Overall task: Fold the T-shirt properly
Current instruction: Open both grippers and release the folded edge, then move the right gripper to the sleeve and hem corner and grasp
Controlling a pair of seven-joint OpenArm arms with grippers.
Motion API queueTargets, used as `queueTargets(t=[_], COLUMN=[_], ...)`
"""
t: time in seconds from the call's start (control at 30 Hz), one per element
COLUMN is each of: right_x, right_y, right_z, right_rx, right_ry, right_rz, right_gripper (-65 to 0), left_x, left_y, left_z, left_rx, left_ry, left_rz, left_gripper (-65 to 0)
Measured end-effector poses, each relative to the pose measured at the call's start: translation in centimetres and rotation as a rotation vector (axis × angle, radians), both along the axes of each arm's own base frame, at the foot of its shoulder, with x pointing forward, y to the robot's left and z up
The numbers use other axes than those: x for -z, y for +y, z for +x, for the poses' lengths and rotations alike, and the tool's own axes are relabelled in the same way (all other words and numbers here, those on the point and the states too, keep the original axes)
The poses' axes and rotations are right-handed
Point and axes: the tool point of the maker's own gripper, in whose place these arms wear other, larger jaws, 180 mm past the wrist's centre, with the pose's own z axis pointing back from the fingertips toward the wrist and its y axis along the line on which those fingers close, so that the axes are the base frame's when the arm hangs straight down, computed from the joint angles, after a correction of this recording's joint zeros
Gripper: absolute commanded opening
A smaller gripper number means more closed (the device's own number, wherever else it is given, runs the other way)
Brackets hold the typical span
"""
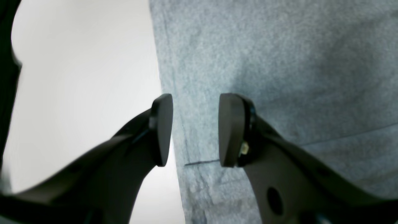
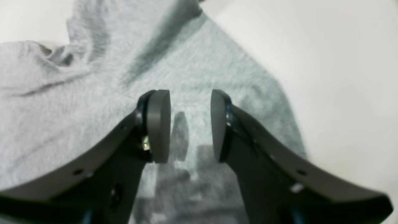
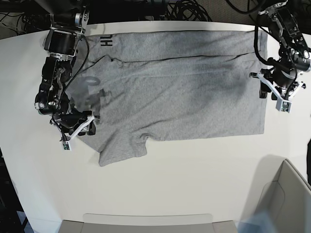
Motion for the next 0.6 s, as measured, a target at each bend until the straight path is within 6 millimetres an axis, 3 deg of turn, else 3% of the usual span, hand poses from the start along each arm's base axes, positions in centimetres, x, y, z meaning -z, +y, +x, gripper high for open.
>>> queueTargets(t=[0.17, 0.43, 0.6], right_x=[3.8, 3.6, 1.8], right_y=[-1.5, -0.2, 0.5], right_z=[-3.2, -8.0, -9.2], right_rx=[0.126, 0.098, 0.096], right_ry=[0.117, 0.16, 0.145], right_rz=[0.008, -0.014, -0.022], right_gripper=[-43.2, -43.2, -43.2], left_x=[0.0, 0.1, 0.2], left_y=[0.0, 0.1, 0.2], left_z=[0.0, 0.0, 0.0], left_rx=[-0.004, -0.006, -0.01], left_ry=[-0.002, 0.002, 0.004], left_rz=[-0.002, -0.007, -0.006], left_gripper=[-39.8, -39.8, -39.8])
